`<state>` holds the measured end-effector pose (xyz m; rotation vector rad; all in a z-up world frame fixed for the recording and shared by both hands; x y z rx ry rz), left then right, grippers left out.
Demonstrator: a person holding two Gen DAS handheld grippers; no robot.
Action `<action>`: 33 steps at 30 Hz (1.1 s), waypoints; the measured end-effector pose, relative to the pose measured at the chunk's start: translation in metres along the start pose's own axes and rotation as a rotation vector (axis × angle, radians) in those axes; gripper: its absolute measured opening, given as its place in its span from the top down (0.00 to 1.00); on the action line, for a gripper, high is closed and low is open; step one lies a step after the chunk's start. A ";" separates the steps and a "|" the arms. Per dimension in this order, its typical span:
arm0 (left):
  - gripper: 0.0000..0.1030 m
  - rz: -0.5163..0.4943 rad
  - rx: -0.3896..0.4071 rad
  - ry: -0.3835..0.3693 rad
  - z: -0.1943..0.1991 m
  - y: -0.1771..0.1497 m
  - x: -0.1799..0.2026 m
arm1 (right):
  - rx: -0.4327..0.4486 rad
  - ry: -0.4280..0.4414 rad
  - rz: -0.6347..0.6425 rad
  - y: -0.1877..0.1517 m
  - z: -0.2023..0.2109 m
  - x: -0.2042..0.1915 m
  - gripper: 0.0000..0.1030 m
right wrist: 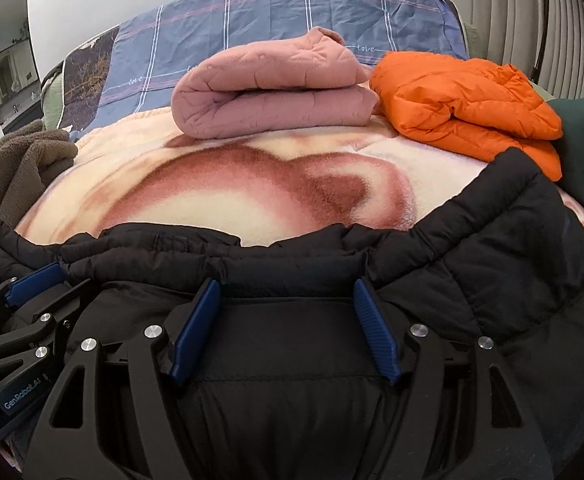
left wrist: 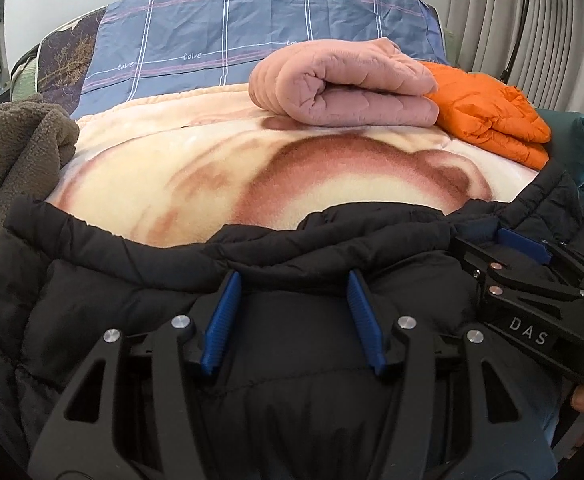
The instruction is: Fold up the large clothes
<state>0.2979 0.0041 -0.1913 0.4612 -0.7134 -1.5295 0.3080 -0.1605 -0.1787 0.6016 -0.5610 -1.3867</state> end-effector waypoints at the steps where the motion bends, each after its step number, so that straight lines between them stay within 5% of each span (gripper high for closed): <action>1: 0.45 0.002 -0.002 -0.004 0.000 0.000 0.000 | 0.000 0.002 -0.002 0.000 0.000 0.000 0.32; 12: 0.46 0.003 0.012 0.012 0.008 0.001 0.001 | -0.007 0.016 -0.014 0.002 0.007 0.001 0.32; 20: 0.44 -0.081 0.131 -0.047 0.107 -0.009 0.026 | 0.089 0.021 -0.022 -0.015 0.102 -0.003 0.32; 24: 0.41 -0.092 0.021 0.033 0.074 -0.028 0.030 | 0.022 0.043 -0.041 -0.033 0.071 -0.003 0.30; 33: 0.39 -0.086 0.035 0.038 0.049 -0.047 0.024 | 0.042 0.024 0.017 -0.048 0.051 -0.007 0.24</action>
Point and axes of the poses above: each gripper's, at about its wrist camera, not at the fingertips, and z roughly against the way its jaws point, x to its right, y to its top, the point moved 6 cm from there along -z, roughly the way its jaws point, and after that the axes turned 6 degrees about z, right-handed, at the moved point
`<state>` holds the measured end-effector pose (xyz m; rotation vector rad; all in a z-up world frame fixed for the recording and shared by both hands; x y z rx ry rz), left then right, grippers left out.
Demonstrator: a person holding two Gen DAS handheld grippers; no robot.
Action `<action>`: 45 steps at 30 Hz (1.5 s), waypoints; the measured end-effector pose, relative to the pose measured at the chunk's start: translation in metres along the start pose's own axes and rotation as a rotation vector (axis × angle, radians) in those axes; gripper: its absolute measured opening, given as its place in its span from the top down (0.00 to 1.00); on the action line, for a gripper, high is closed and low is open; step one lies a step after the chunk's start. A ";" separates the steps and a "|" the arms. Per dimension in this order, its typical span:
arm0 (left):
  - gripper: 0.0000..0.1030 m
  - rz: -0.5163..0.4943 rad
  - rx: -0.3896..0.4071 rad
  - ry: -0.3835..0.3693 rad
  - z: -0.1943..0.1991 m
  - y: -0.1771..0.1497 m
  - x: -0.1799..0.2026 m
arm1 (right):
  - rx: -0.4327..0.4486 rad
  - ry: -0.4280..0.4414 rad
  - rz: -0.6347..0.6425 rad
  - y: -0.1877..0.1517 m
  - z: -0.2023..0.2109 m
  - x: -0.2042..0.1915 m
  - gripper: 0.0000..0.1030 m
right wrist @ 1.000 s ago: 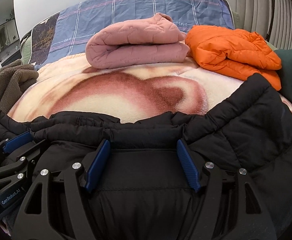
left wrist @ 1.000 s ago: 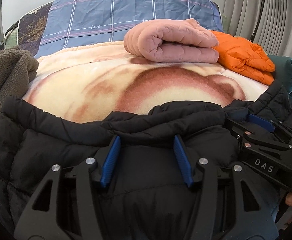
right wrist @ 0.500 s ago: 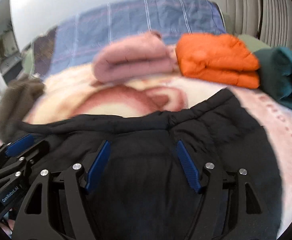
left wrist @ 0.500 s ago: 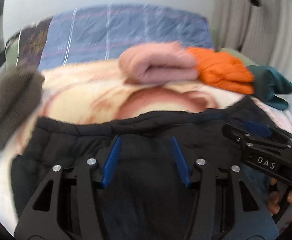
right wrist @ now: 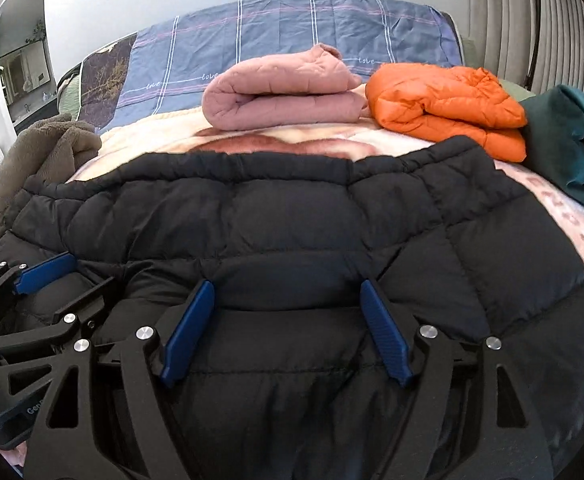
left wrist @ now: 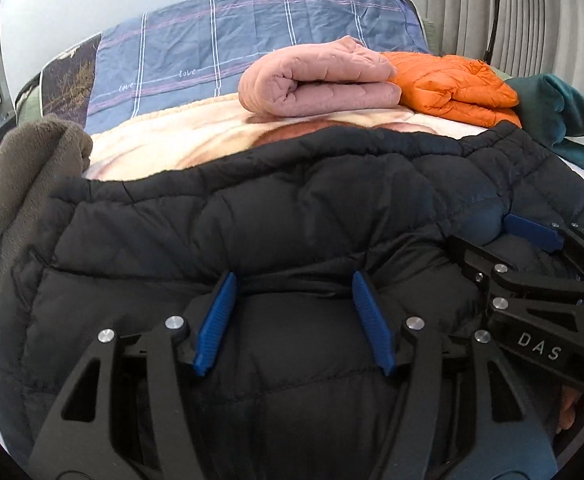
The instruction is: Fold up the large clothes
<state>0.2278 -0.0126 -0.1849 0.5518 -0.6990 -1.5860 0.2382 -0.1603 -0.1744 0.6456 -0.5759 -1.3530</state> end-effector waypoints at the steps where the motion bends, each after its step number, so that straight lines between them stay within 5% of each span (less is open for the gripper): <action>1: 0.39 0.004 -0.001 -0.004 -0.002 -0.001 -0.001 | -0.008 0.003 0.000 -0.001 -0.004 0.000 0.24; 11: 0.39 0.018 0.001 -0.013 -0.003 -0.002 -0.003 | 0.000 0.008 0.002 0.001 0.006 -0.001 0.25; 19: 0.35 0.009 0.085 -0.030 0.086 -0.012 -0.014 | 0.072 0.057 0.025 -0.031 0.102 0.002 0.25; 23: 0.27 -0.026 0.002 -0.035 0.079 -0.050 -0.011 | -0.051 0.054 0.048 -0.076 0.076 0.001 0.24; 29: 0.27 -0.063 0.025 0.042 0.060 -0.066 -0.006 | -0.030 0.023 0.076 -0.081 0.068 0.000 0.24; 36: 0.29 0.010 0.039 0.017 0.086 -0.072 -0.011 | 0.029 0.033 0.018 -0.088 0.105 0.002 0.24; 39: 0.27 -0.027 0.042 -0.053 0.109 -0.087 0.002 | 0.045 0.051 0.094 -0.099 0.121 -0.012 0.23; 45: 0.25 -0.103 0.039 0.038 0.093 -0.105 0.007 | -0.015 0.026 0.124 -0.115 0.100 -0.013 0.20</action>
Point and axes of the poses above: each gripper's, at about its wrist camera, not at the fingertips, and z roughly against the way its jaws point, x to its right, y to its top, the point moved 6 cm from there along -z, roughly the way its jaws point, and after that the axes turned 6 degrees about z, right-handed, at the moved point
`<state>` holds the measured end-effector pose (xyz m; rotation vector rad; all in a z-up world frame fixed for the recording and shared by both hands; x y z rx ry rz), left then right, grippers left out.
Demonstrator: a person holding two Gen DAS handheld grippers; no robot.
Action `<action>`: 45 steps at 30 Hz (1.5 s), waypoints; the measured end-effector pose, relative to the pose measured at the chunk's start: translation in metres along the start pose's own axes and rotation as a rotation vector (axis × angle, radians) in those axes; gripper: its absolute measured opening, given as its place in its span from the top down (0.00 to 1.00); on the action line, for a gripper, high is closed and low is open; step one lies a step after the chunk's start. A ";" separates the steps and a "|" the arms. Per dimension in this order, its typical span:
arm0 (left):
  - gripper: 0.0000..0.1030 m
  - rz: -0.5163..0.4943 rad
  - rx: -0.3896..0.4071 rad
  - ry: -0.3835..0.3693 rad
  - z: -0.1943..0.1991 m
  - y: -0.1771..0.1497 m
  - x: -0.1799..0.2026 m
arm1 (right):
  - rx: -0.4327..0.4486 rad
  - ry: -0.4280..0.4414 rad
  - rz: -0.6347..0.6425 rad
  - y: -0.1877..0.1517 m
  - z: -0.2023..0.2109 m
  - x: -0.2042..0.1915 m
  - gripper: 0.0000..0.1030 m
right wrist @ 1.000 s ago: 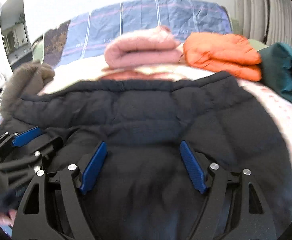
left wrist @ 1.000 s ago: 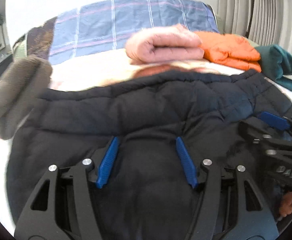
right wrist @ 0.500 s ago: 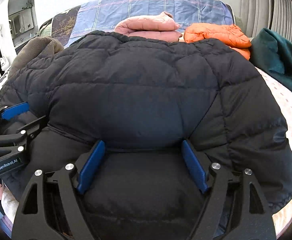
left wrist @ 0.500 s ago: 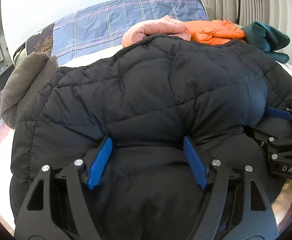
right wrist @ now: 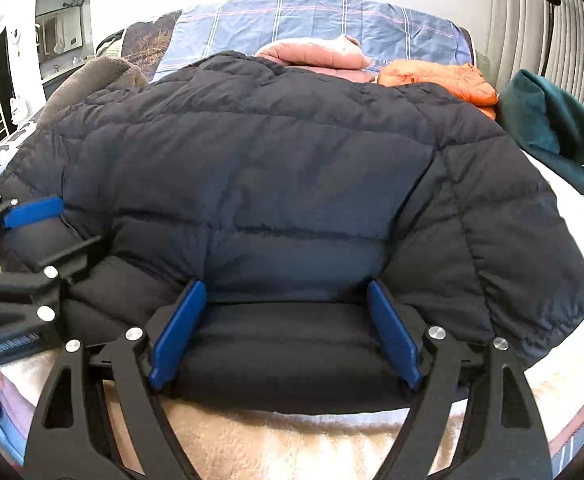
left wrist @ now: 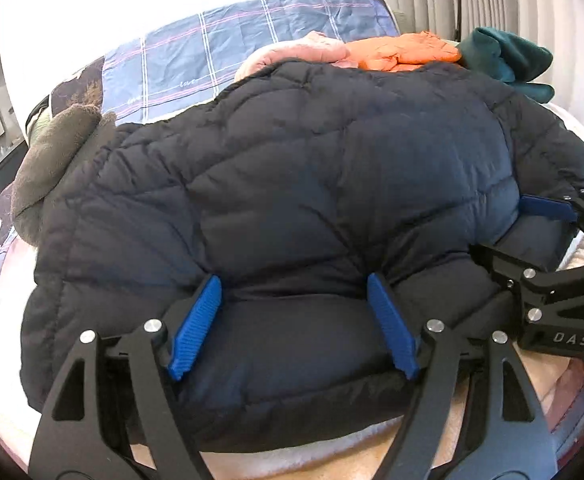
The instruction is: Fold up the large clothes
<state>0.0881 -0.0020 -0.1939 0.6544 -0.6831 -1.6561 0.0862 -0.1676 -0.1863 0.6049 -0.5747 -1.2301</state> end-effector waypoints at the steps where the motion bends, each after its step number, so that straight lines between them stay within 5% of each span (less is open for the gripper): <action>1: 0.25 0.009 -0.003 -0.003 0.001 0.001 -0.001 | -0.002 0.016 -0.014 0.002 0.002 0.002 0.20; 14: 0.25 0.011 0.067 0.049 0.045 0.025 -0.006 | 0.169 -0.053 -0.062 0.062 0.056 0.040 0.20; 22: 0.26 0.067 0.209 0.036 0.048 0.117 -0.026 | 0.155 -0.025 -0.087 0.123 0.022 0.057 0.20; 27: 0.26 0.140 0.125 0.029 -0.020 0.166 -0.040 | 0.113 -0.037 -0.092 0.163 -0.021 0.062 0.19; 29: 0.26 0.133 0.055 0.109 -0.060 0.164 -0.050 | 0.068 -0.107 -0.118 0.165 -0.050 0.077 0.19; 30: 0.24 0.101 -0.018 0.218 -0.096 0.151 -0.060 | 0.031 -0.120 -0.132 0.160 -0.068 0.084 0.16; 31: 0.23 0.094 -0.049 0.251 -0.114 0.140 -0.067 | -0.029 -0.118 -0.145 0.146 -0.096 0.094 0.11; 32: 0.23 0.164 -0.050 0.198 -0.127 0.133 -0.076 | -0.033 -0.051 -0.178 0.139 -0.112 0.098 0.08; 34: 0.23 0.238 -0.058 0.143 -0.126 0.131 -0.086 | -0.018 0.002 -0.229 0.134 -0.117 0.103 0.07; 45: 0.22 0.259 -0.058 0.111 -0.130 0.127 -0.088 | -0.014 -0.007 -0.207 0.133 -0.120 0.100 0.06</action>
Point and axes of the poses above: each gripper's, at about its wrist camera, not at the fingertips, and z roughly against the way its jaws point, x to its right, y to its top, the point moved 6 cm from there along -z, roughly the way its jaws point, and after that the axes turned 6 degrees about z, right-handed, at the moved point
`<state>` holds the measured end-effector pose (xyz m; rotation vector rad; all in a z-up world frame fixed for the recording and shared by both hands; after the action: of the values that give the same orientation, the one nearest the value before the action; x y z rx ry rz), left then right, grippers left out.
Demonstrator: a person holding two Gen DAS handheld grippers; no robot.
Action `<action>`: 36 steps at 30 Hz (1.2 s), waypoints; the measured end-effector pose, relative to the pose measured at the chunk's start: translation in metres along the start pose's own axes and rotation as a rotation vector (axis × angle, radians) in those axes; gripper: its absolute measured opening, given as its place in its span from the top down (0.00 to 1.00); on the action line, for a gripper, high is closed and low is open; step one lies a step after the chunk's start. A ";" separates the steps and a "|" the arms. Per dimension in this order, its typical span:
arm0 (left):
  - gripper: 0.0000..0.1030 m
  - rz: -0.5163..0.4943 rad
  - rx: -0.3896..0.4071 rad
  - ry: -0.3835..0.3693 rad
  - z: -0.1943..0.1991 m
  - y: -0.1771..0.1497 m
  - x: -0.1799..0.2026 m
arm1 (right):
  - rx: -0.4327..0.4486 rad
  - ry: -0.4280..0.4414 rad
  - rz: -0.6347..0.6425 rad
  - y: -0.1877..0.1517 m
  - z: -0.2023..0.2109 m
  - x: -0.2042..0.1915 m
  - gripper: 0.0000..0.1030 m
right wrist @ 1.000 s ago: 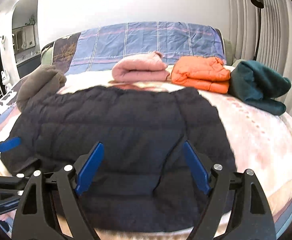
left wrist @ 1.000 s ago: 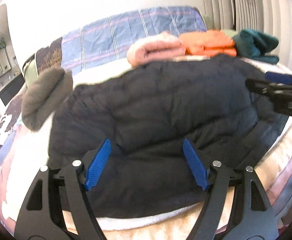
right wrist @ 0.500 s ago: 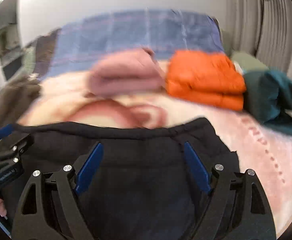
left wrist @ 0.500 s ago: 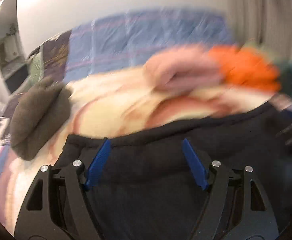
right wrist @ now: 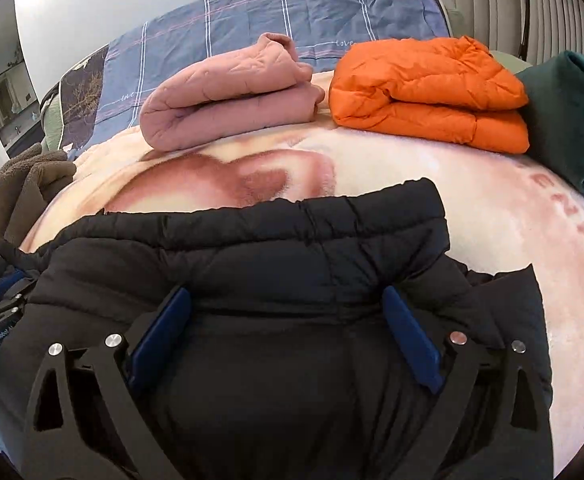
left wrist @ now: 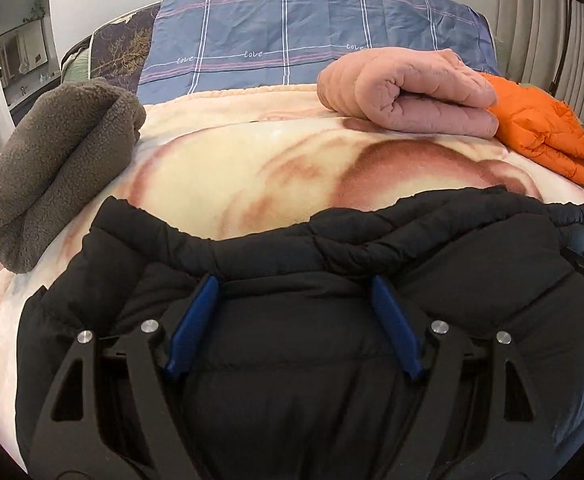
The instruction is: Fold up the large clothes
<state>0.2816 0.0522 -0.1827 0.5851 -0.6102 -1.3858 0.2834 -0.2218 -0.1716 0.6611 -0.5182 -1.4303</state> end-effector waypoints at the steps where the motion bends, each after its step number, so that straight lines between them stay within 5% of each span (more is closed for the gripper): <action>1: 0.22 0.011 0.004 -0.012 0.003 0.001 -0.002 | 0.001 0.000 0.002 0.000 0.001 0.000 0.06; 6: 0.23 0.118 0.043 -0.112 0.052 0.003 -0.028 | 0.040 -0.053 -0.001 0.007 0.029 0.000 0.07; 12: 0.19 0.127 0.140 -0.051 0.105 -0.006 -0.088 | 0.133 0.077 0.030 0.029 0.075 -0.050 0.19; 17: 0.19 0.184 0.017 -0.050 0.081 -0.032 -0.131 | 0.052 0.158 0.158 0.040 0.059 -0.115 0.37; 23: 0.16 0.262 -0.088 -0.192 0.057 -0.051 -0.150 | -0.115 0.185 0.081 0.027 -0.006 -0.122 0.36; 33: 0.16 0.228 -0.103 -0.304 0.042 -0.062 -0.150 | -0.056 0.155 0.136 0.012 -0.018 -0.128 0.34; 36: 0.25 0.234 -0.096 -0.332 0.045 -0.063 -0.151 | -0.054 0.144 0.145 0.011 -0.020 -0.129 0.34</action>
<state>0.1929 0.1950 -0.2024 0.1975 -0.8444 -1.2907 0.2943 -0.0913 -0.1707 0.6645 -0.4046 -1.2468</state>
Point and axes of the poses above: each gripper's, at about its wrist camera, not at the fingertips, and z roughly against the way its jaws point, x to its right, y to its top, the point moved 6 cm from there along -z, roughly the way its jaws point, and after that the axes turned 6 degrees about z, right-handed, at the moved point
